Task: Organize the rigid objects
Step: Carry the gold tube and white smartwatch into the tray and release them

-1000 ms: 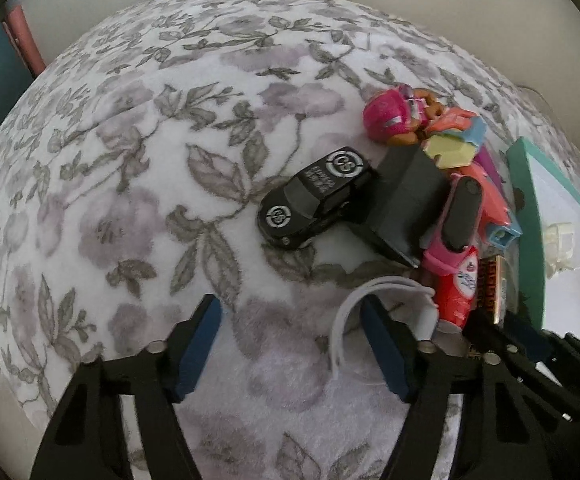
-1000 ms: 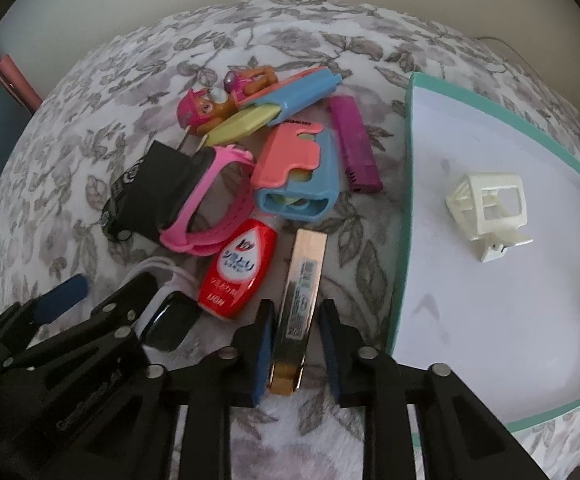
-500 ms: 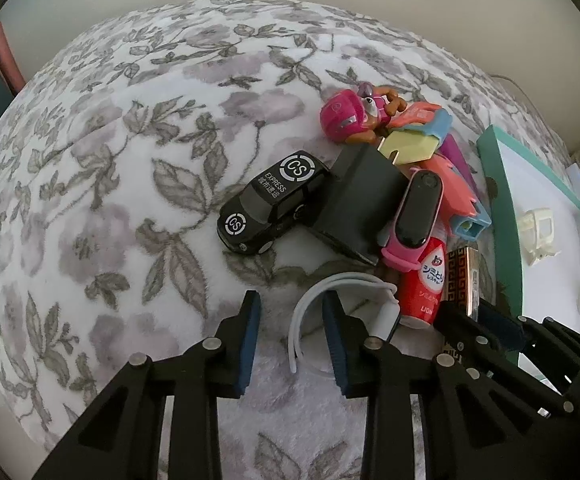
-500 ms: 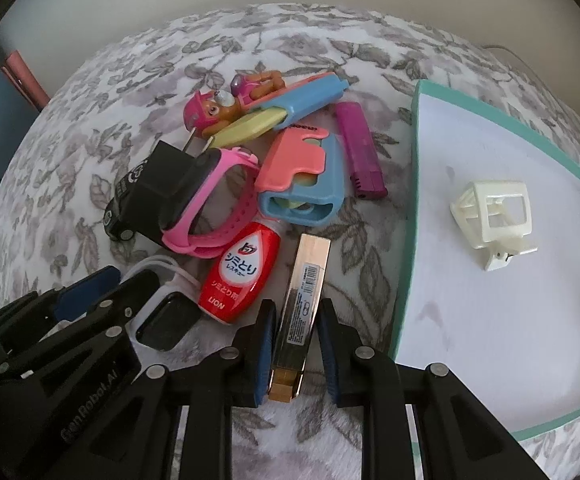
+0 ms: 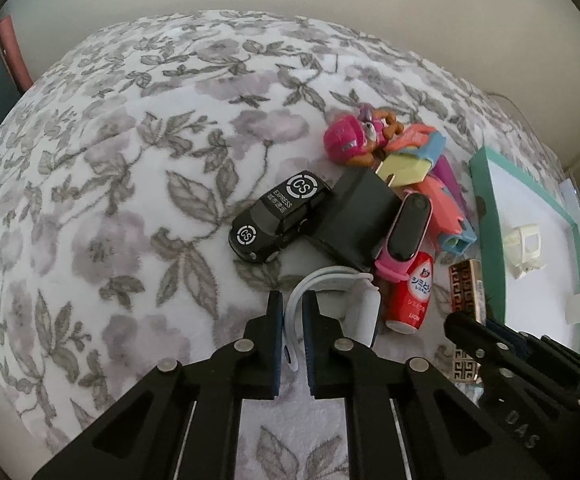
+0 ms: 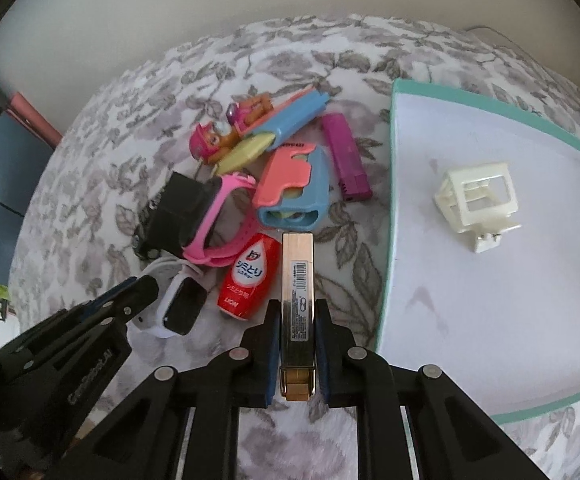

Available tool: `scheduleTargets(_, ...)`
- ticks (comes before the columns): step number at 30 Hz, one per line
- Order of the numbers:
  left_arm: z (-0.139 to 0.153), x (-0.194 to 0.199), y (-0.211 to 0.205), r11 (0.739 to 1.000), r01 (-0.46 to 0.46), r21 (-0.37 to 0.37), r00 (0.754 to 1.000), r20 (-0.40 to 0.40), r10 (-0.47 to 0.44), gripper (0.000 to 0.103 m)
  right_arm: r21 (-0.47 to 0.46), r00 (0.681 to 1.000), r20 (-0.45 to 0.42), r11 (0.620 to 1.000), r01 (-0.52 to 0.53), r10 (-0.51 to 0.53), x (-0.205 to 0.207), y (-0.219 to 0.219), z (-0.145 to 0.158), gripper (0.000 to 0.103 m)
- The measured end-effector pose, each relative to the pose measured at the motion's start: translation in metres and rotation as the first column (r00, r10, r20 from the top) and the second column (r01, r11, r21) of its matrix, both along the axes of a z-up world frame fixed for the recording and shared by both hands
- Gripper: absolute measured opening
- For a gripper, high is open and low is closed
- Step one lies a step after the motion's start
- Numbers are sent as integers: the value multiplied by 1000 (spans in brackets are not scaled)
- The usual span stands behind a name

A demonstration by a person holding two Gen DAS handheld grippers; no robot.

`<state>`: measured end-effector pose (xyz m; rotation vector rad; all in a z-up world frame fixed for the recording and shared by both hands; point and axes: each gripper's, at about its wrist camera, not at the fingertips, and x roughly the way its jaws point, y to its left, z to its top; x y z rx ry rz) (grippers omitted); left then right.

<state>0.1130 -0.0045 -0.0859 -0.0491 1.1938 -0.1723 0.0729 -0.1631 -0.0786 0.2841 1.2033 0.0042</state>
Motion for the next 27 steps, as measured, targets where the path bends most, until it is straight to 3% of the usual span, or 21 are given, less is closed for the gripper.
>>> scheduleTargets(4,16,-3,4,1000,-16,2,999,43,15,10,4,998,53,1000,31,-31,-8,-12,19,16)
scheduleTargets(8,41,-8,0,1000,-21,3,994,103,21,10,-61,993,99,995,75,-69,-16,-25,37,16)
scheduleTargets(14,73,-16,-30,999,45,-9,985,168,-43,10,-97,979,113,979,179,-168,-22,-61,45,16)
scheduleTargets(22,103,-28,-107,981,192,0,963,191,-188,10,-195,934,122,915,353,-335,-42,-126,46,16)
scheduleTargets(27,95,-33,-165,965,262,17,955,139,-262,10,-216,881,82,854,473,-467,-62,-170,32,16)
